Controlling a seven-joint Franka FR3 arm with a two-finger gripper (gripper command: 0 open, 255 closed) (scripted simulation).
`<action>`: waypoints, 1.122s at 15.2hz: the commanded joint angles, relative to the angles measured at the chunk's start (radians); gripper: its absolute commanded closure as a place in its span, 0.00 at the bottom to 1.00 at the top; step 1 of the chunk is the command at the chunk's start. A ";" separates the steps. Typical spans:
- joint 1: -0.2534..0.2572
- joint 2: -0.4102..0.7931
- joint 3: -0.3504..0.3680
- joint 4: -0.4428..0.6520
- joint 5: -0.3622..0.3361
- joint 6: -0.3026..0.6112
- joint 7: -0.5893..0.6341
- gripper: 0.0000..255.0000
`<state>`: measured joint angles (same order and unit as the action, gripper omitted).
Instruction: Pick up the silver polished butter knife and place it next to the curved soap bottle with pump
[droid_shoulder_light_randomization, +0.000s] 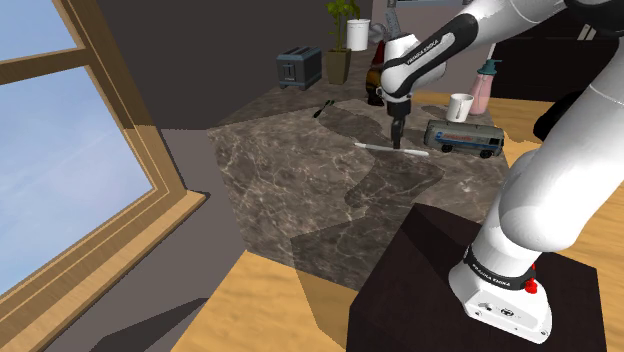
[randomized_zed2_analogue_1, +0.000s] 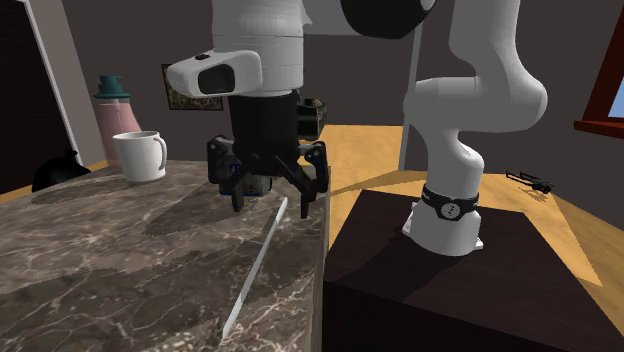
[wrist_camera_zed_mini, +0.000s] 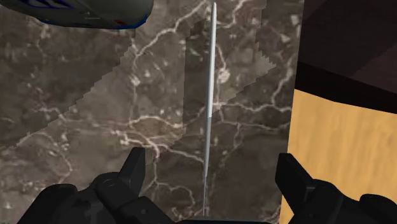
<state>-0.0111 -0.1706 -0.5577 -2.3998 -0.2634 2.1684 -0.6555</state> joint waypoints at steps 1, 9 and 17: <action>-0.002 0.018 -0.007 -0.014 0.004 0.032 -0.007 0.00; -0.003 0.041 -0.015 -0.031 0.009 0.071 -0.013 0.00; -0.003 0.041 -0.015 -0.031 0.009 0.071 -0.014 1.00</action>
<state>-0.0140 -0.1298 -0.5723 -2.4306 -0.2541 2.2396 -0.6690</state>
